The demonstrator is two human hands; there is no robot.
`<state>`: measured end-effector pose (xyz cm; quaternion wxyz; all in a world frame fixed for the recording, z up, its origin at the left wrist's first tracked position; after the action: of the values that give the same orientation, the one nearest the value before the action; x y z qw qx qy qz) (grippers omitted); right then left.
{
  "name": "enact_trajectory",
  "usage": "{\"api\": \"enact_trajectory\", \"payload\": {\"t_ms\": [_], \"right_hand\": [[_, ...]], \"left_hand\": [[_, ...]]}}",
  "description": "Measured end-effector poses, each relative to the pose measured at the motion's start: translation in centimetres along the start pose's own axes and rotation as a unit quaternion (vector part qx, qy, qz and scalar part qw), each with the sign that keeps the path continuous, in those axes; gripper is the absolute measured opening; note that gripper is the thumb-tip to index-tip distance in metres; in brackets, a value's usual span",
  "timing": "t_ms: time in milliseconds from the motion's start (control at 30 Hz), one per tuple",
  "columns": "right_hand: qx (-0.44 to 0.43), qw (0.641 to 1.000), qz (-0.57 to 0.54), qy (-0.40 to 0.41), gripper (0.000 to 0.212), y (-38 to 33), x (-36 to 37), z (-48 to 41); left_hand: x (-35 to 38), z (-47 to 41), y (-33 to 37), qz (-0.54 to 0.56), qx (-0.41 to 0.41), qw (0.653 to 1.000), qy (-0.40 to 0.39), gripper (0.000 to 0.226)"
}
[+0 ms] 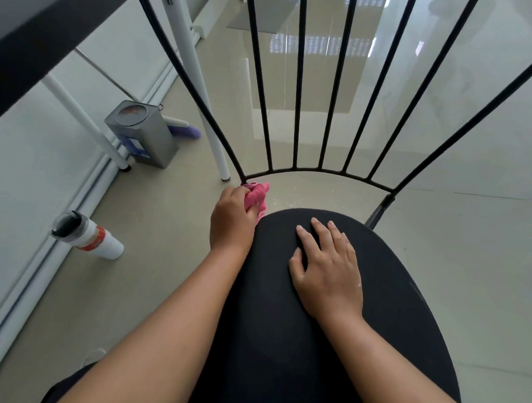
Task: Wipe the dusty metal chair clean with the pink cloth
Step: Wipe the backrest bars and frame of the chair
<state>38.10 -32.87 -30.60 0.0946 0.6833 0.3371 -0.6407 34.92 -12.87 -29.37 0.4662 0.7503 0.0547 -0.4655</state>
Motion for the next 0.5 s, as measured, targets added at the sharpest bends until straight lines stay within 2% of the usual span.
{"api": "enact_trajectory", "payload": {"t_ms": [100, 167, 300, 433, 500], "right_hand": [[-0.004, 1.000, 0.004, -0.019, 0.048, -0.1, 0.1, -0.1], [-0.005, 0.999, 0.006, -0.049, 0.053, 0.0, 0.3, -0.1], [-0.009, 0.996, 0.015, -0.087, 0.061, 0.1, 0.7, -0.1], [-0.011, 0.995, 0.017, -0.094, 0.062, 0.0, 0.8, -0.1], [-0.009, 0.996, 0.016, -0.093, 0.062, 0.2, 0.8, -0.1]], "left_hand": [[0.0, 0.1, 0.6, 0.005, 0.027, 0.997, -0.068, 0.024], [-0.4, 0.9, 1.3, 0.018, 0.048, 0.993, -0.102, 0.019], [-2.1, 3.9, 3.0, 0.034, 0.140, 0.986, -0.083, 0.007], [-1.2, 6.7, 2.9, -0.026, 0.192, 0.976, -0.095, 0.025], [-1.3, 7.7, 2.9, -0.045, 0.210, 0.972, -0.091, 0.026]]}}
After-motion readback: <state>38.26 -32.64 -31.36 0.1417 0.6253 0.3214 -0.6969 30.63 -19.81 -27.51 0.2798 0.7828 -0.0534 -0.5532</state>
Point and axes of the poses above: each hand's wrist, its own z-axis away from the middle knuckle, its own x-axis out of the palm, y = z × x, the point moved 9 cm from there along -z, towards the middle knuckle, and after that the axes turned 3 degrees about -x, right-handed, at the moved point
